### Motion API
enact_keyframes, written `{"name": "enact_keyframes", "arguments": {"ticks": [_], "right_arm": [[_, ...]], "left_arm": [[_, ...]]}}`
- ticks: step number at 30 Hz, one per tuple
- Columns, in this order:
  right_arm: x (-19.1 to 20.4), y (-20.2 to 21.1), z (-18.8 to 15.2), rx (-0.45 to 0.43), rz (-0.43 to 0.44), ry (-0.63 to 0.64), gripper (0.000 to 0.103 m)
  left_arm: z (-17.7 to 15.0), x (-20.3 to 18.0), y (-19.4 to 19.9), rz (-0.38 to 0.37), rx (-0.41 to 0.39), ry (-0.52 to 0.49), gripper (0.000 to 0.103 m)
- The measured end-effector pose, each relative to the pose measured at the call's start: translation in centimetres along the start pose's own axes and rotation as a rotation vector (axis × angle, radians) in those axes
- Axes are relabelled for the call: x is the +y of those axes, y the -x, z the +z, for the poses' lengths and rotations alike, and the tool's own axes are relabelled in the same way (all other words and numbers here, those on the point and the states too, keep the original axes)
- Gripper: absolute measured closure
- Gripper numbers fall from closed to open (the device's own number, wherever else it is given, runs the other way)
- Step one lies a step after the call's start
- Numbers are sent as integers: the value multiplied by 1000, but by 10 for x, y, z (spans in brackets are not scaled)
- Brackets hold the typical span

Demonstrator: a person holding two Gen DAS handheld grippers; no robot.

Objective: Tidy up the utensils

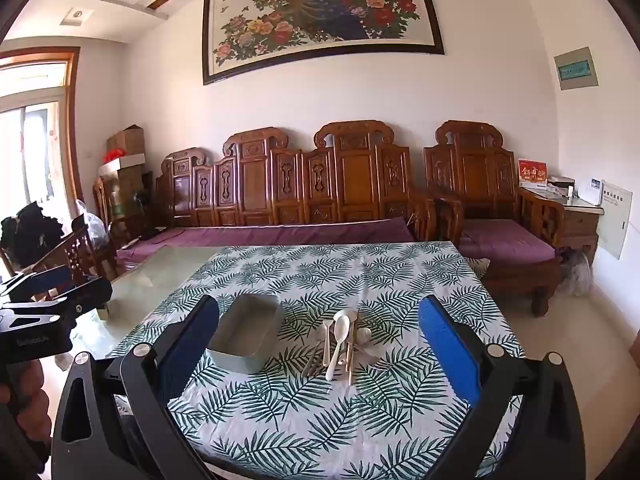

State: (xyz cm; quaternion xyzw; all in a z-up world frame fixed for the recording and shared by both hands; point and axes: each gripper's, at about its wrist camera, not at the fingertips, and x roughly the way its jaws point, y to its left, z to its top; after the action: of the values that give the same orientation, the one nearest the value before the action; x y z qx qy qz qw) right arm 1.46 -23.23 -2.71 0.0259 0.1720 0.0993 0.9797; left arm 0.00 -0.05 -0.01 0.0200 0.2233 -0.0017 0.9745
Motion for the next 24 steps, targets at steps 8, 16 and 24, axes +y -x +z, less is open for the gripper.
{"name": "enact_keyframes", "arguments": {"ticks": [8, 16, 24], "right_arm": [[0, 0, 0, 1, 1, 0, 3], [-1, 0, 0, 2, 1, -3, 3], [-2, 0, 0, 2, 3, -4, 3]], "left_arm": [[0, 0, 0, -6, 0, 9, 7], [0, -3, 0, -10, 0, 11, 7], [0, -3, 0, -9, -1, 12, 7]]}}
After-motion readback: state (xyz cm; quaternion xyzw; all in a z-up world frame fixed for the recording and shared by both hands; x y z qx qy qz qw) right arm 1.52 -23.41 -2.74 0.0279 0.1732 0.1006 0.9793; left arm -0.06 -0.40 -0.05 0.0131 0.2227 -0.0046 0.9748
